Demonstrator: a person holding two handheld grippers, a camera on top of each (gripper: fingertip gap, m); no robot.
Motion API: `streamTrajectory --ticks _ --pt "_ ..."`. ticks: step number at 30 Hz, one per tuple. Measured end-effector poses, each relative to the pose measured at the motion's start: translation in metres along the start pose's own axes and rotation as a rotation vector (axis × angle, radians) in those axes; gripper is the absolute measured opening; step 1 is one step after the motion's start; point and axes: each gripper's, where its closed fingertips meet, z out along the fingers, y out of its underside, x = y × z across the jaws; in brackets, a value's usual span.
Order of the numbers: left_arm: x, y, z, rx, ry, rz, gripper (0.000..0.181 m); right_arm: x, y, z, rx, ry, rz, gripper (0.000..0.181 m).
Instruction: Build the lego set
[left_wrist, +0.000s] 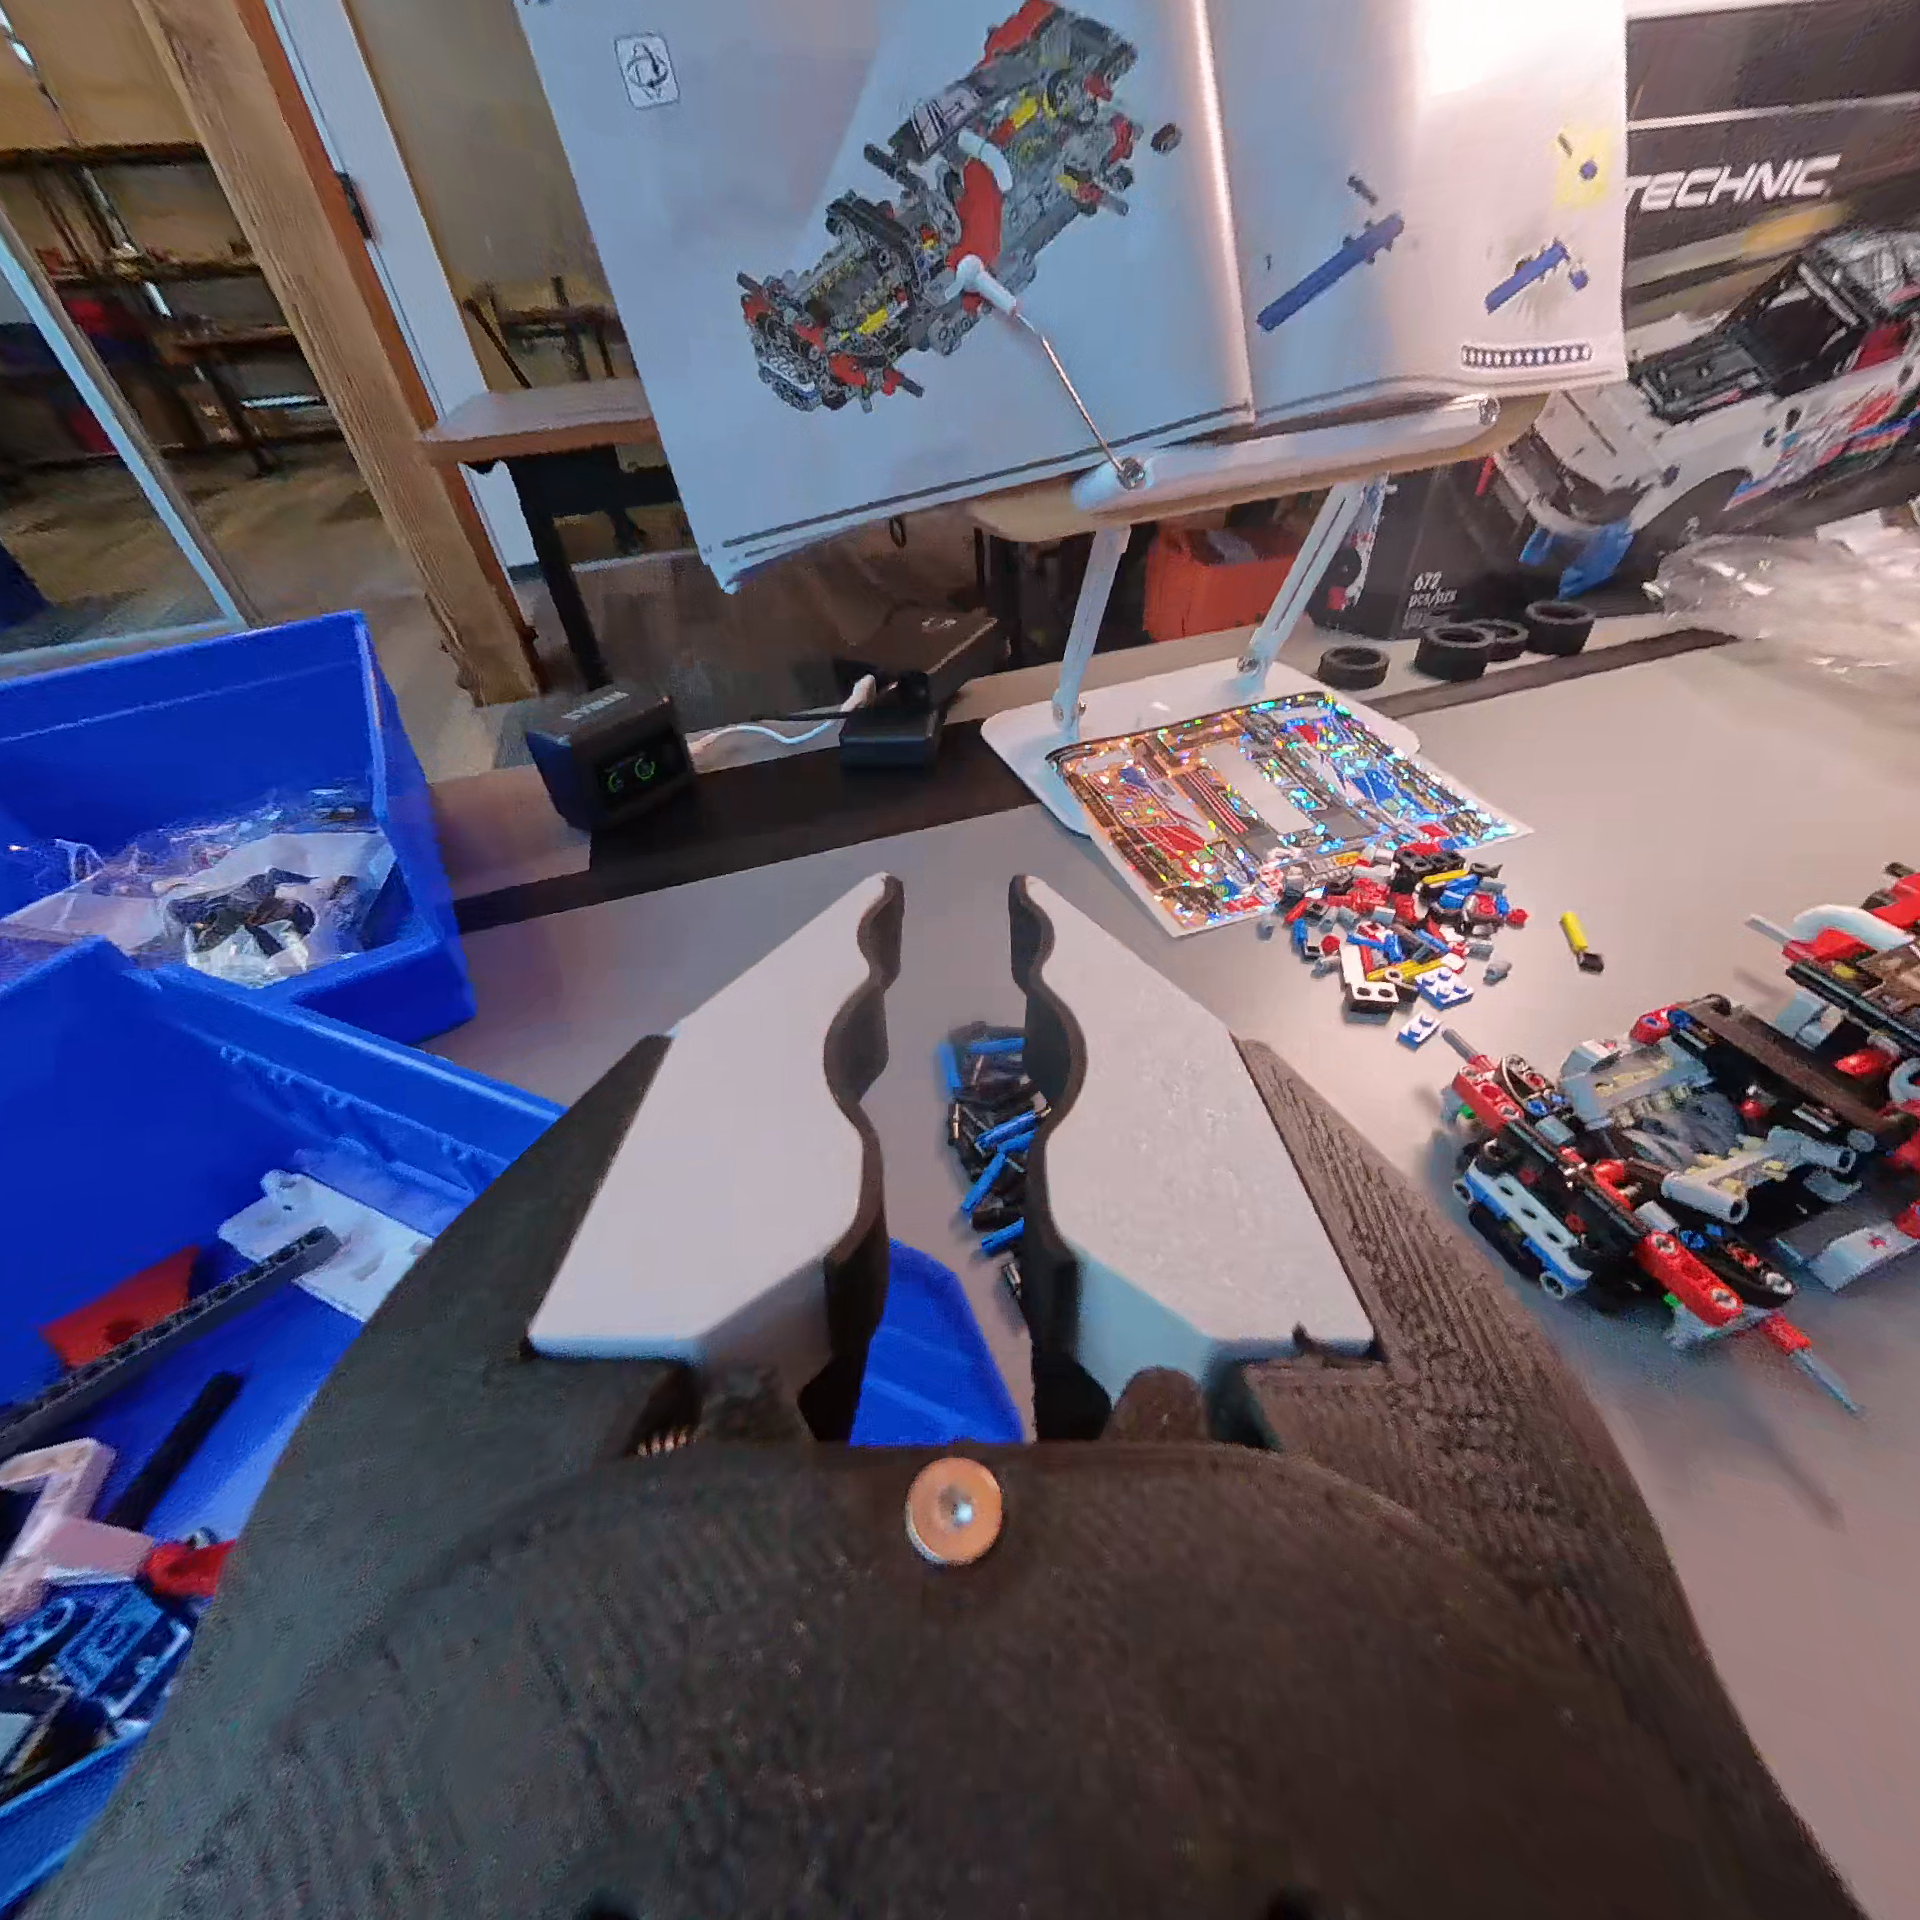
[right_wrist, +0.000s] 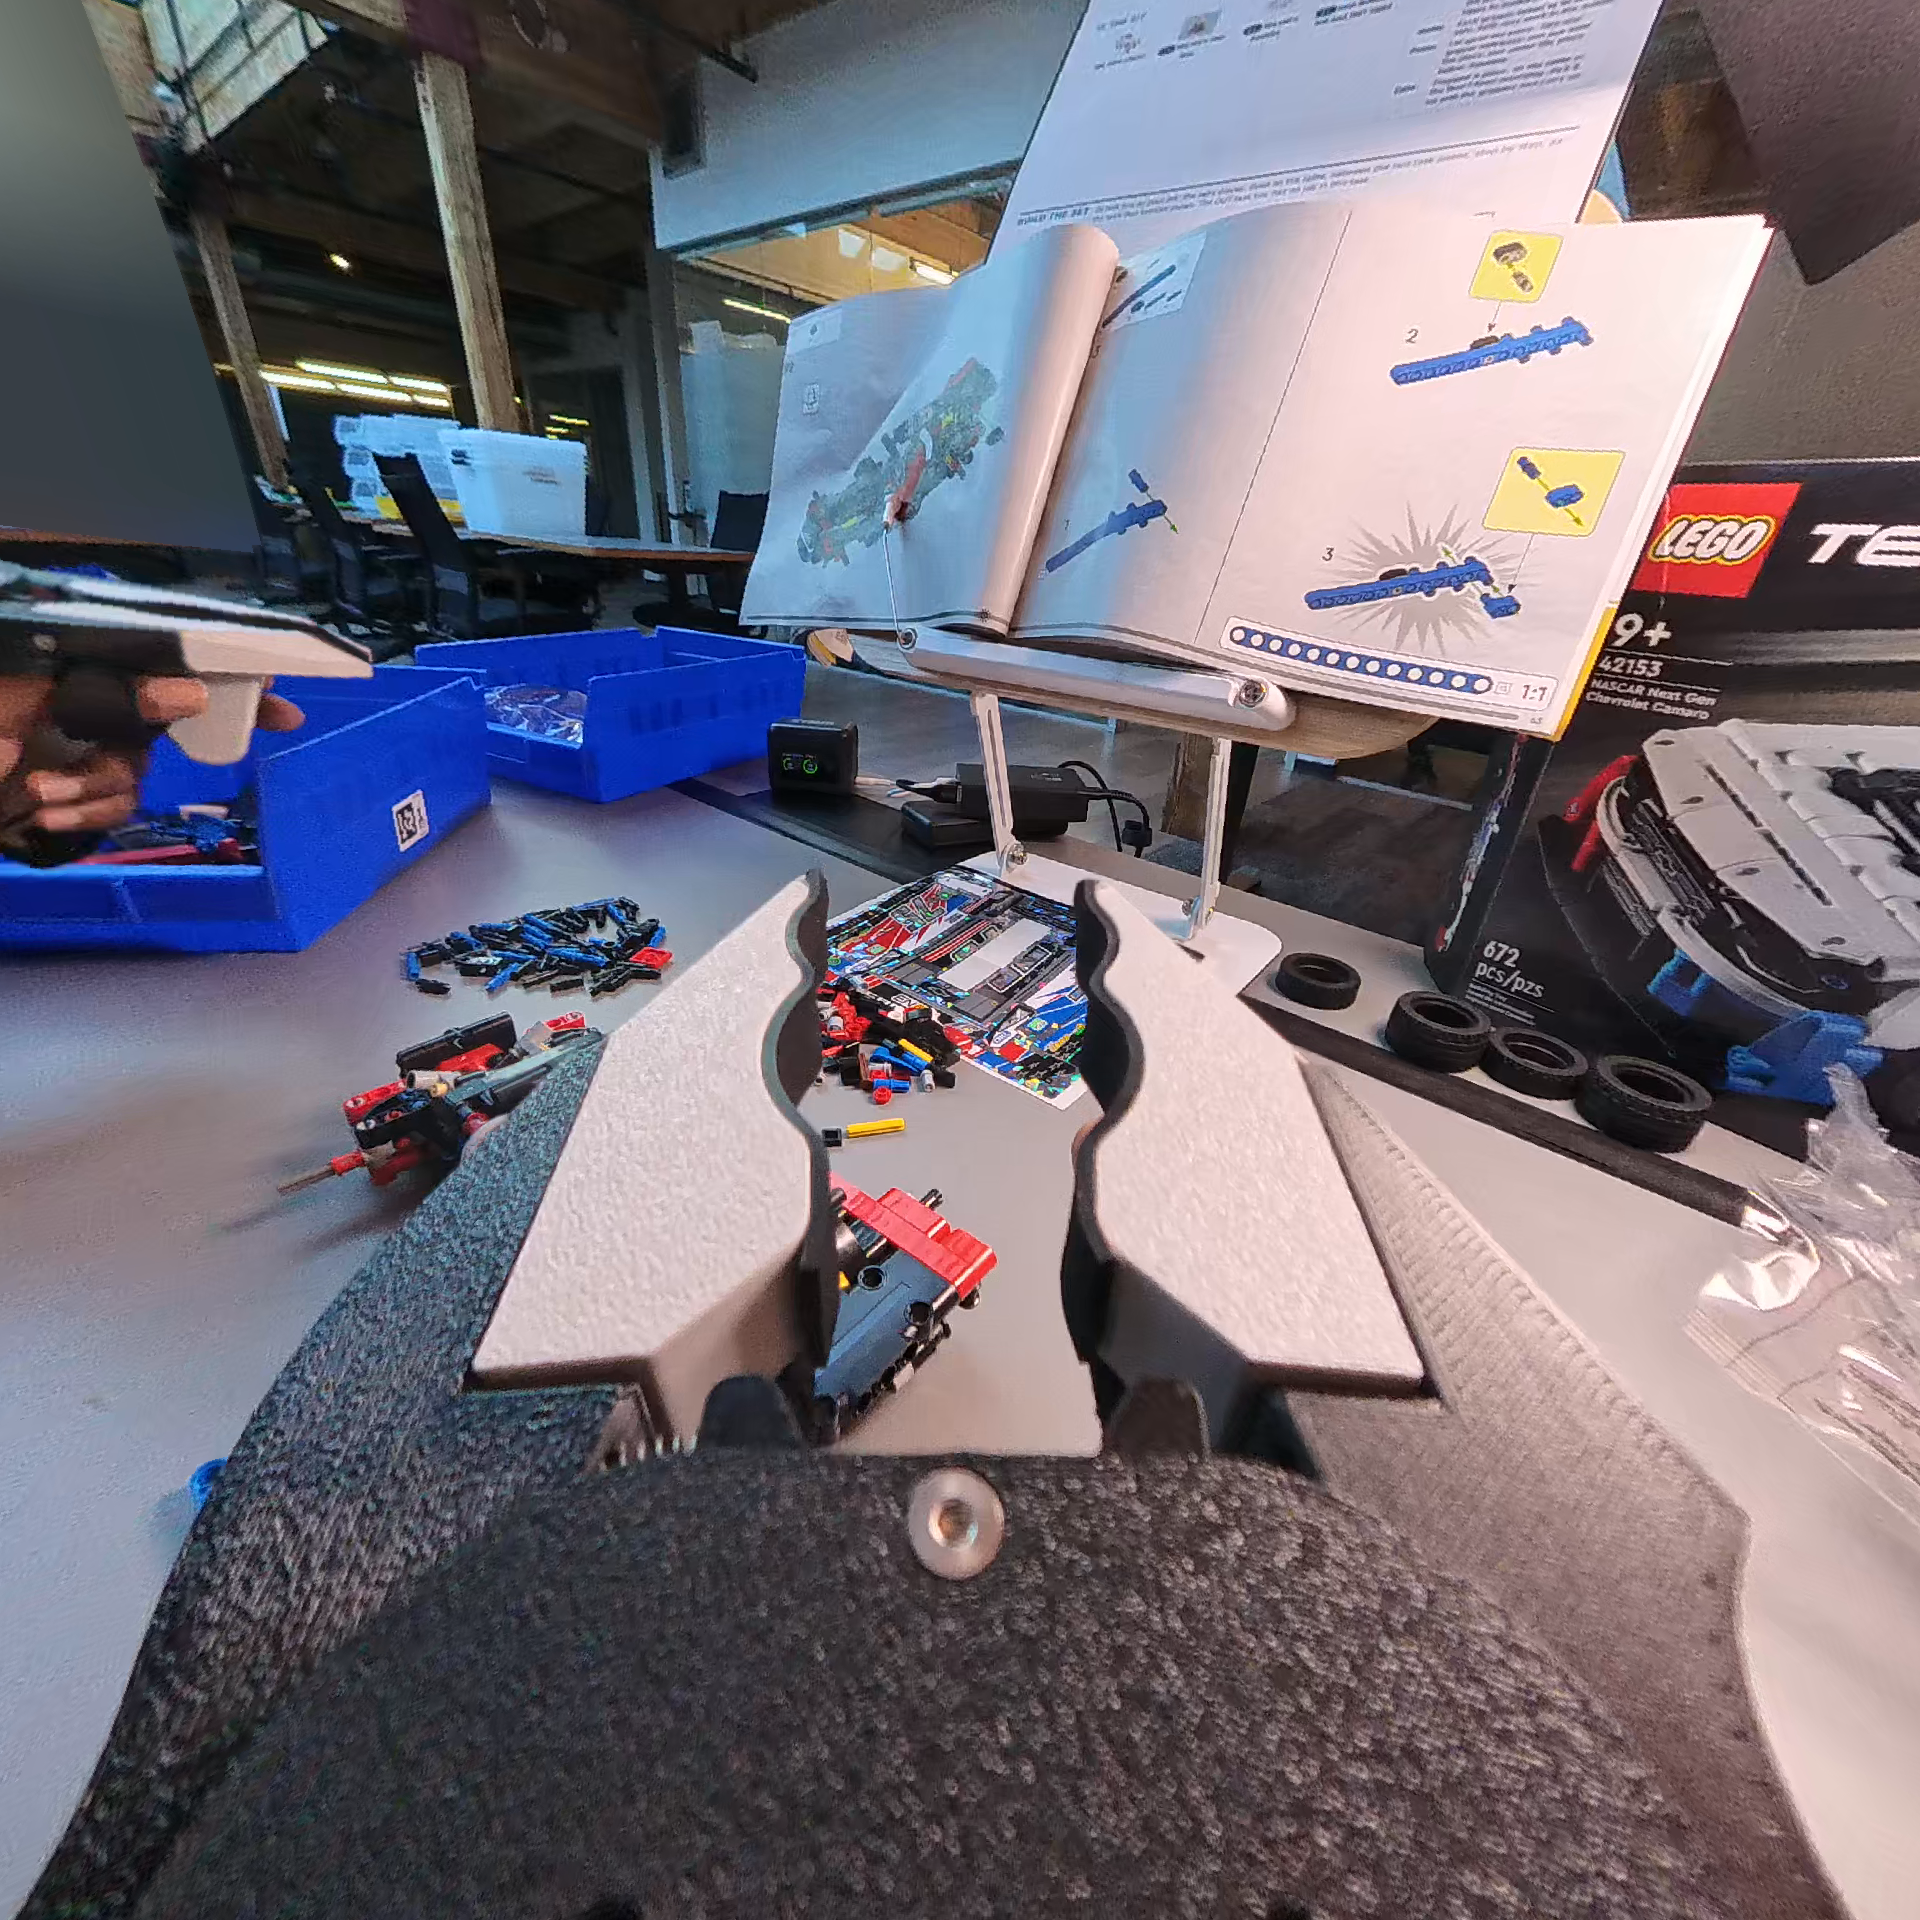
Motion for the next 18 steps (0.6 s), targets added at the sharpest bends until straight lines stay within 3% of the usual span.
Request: streamTrajectory --ticks 6,11,18 --pt "0.01 0.012 0.019 -0.371 0.311 0.087 0.024 -0.001 0.002 -0.002 -0.007 -0.018 0.004 0.044" --pt "0.014 0.041 0.033 -0.659 0.488 0.253 0.026 -0.002 0.003 -0.005 -0.013 -0.02 -0.01 0.043" --pt "0.035 0.094 0.037 -0.956 0.707 0.486 0.028 -0.001 0.006 -0.004 -0.023 -0.017 -0.008 0.042"
